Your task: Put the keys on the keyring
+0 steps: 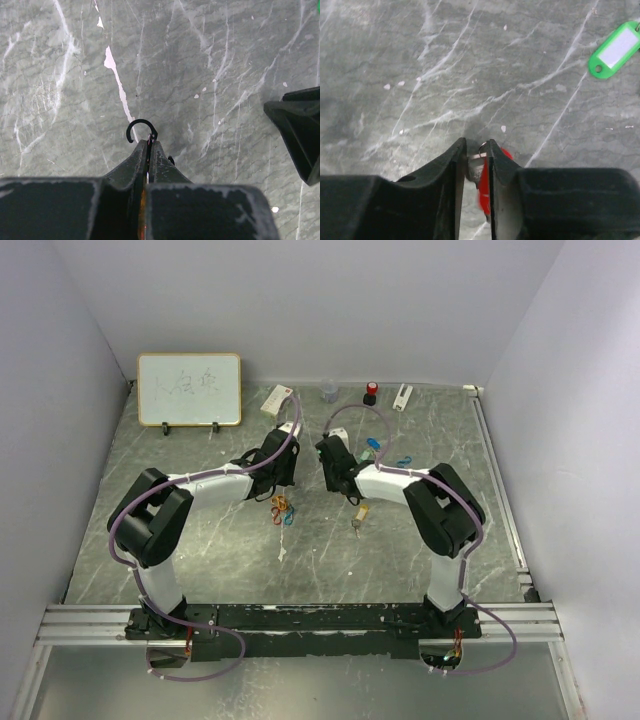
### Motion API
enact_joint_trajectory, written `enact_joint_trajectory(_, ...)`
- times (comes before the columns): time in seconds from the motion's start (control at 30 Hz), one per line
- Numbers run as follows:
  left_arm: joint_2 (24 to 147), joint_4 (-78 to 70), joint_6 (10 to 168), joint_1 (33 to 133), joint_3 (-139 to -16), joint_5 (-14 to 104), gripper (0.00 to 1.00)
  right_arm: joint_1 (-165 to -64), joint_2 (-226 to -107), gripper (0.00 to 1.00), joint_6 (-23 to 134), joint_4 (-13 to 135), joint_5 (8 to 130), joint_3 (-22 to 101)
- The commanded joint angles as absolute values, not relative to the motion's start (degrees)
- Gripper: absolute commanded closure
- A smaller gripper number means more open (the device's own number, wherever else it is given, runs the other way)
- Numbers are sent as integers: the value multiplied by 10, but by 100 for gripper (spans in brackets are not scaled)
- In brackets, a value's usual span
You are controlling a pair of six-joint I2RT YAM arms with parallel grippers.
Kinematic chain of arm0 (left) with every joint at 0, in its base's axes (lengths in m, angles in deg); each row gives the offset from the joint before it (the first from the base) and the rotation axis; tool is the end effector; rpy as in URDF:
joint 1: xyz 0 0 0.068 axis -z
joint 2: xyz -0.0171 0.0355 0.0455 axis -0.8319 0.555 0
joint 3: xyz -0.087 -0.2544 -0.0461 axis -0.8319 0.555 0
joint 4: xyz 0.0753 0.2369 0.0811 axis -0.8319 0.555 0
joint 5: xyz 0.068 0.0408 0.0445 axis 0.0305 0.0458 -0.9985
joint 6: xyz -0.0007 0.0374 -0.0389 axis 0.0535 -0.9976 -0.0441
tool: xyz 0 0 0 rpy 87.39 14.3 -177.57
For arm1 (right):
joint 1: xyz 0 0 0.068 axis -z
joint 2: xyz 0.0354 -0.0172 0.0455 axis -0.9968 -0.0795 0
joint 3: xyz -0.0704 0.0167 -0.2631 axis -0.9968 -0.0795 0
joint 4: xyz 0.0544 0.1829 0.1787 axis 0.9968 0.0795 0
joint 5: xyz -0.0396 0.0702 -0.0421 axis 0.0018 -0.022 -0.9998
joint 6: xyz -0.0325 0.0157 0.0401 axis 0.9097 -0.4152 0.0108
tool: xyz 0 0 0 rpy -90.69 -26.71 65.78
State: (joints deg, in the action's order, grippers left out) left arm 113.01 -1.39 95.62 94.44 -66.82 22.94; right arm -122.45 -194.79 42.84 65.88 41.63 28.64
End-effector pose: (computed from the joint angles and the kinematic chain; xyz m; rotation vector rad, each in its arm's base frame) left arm 0.3074 -0.2306 0.1823 0.2760 2.2670 -0.2387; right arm 0.3204 0.2267 0.1479 -0.2238 2.3807 0.0444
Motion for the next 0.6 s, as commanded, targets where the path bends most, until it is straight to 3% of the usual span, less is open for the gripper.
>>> enact_joint_trajectory(0.0, 1116, -19, 959, 947, -666, 220, 93, -1225, -1883, 71, 445, 596, 443, 245)
enact_joint_trajectory(0.13, 1114, -21, 958, 946, -665, 219, 93, -1225, -1856, 66, 436, 590, 446, 232)
enact_joint_trajectory(0.43, 1111, -20, 959, 946, -662, 217, 93, -1221, -1862, 65, 399, 652, 423, 239)
enact_joint_trajectory(0.57, 1109, -20, 960, 946, -661, 218, 93, -1218, -1863, 57, 380, 666, 421, 239)
